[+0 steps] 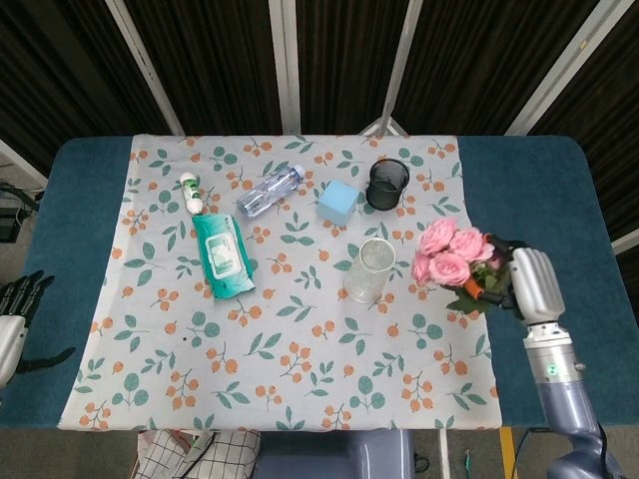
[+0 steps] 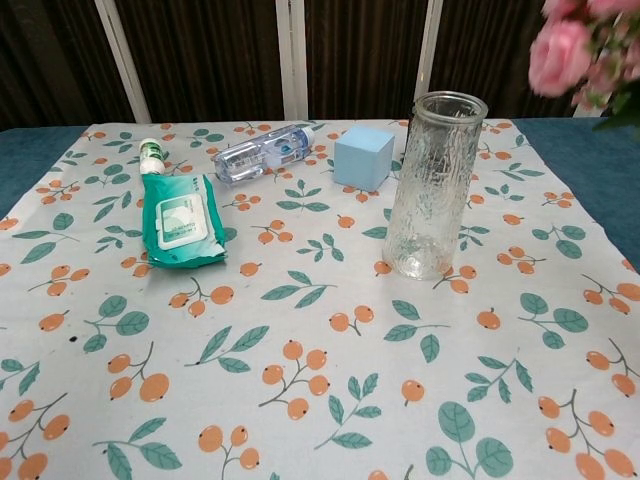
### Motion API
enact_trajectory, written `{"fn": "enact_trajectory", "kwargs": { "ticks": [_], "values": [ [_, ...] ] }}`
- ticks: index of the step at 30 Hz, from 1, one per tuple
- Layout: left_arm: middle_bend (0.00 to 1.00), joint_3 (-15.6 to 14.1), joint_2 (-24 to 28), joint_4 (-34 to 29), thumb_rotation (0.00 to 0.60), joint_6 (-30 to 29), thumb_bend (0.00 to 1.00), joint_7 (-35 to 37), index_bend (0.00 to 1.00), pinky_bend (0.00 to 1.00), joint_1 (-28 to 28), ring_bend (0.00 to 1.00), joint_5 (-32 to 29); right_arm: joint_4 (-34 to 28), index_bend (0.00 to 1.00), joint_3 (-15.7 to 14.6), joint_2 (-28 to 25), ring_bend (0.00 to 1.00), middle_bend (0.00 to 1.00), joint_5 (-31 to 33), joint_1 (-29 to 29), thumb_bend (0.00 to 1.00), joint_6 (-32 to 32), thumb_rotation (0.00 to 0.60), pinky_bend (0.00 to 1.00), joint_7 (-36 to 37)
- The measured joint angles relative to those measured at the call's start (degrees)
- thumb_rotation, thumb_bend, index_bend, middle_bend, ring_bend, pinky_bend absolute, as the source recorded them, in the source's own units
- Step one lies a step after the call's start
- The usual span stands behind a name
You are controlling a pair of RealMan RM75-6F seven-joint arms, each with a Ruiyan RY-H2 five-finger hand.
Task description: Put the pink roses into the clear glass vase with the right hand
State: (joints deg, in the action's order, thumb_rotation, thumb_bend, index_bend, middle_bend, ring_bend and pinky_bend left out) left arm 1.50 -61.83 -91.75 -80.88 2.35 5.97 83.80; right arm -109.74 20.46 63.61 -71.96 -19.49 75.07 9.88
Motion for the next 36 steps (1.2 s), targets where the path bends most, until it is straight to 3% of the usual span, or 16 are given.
{"fn": "enact_trajectory", "kwargs": {
  "ticks": [7, 12, 20, 26, 36],
  "values": [
    [0.0, -0.06, -0.3, -0.17, 0.6, 0.13, 0.0, -0.88, 0.0, 0.0, 0.19, 0.0, 0.19, -4.6, 0.51, 9.38, -0.68, 0.55, 0.52, 7.56, 0.3, 0.4, 3.04, 0.6, 0.4, 15.5],
    [0.0, 0.03, -0.39, -0.07, 0.6, 0.16, 0.0, -0.86, 0.0, 0.0, 0.28, 0.0, 0.13, -6.51, 0.5, 15.54, 3.73, 0.54, 0.52, 11.44, -1.8, 0.4, 5.77, 0.6, 0.4, 23.27],
    [0.0, 0.1, -0.21, 0.19, 0.6, 0.52, 0.0, 0.15, 0.0, 0.0, 0.27, 0.0, -0.38, -3.37, 0.49, 18.87, 15.35, 0.53, 0.52, 12.19, -8.97, 0.4, 10.99, 0.6, 0.4, 23.96],
    [0.0, 0.21, 0.05, 0.34, 0.6, 0.88, 0.0, 0.85, 0.0, 0.0, 0.26, 0.0, -0.93, 1.31, 0.49, 19.65, 22.17, 0.53, 0.52, 12.88, -14.66, 0.4, 11.68, 0.6, 0.4, 22.78],
    [0.0, 0.19, 0.47, 0.35, 0.6, 1.61, 0.0, 1.86, 0.0, 0.0, 0.38, 0.0, -1.35, 11.39, 0.49, 20.2, 29.03, 0.53, 0.52, 14.15, -19.8, 0.4, 10.25, 0.6, 0.4, 21.64]
  ]
}}
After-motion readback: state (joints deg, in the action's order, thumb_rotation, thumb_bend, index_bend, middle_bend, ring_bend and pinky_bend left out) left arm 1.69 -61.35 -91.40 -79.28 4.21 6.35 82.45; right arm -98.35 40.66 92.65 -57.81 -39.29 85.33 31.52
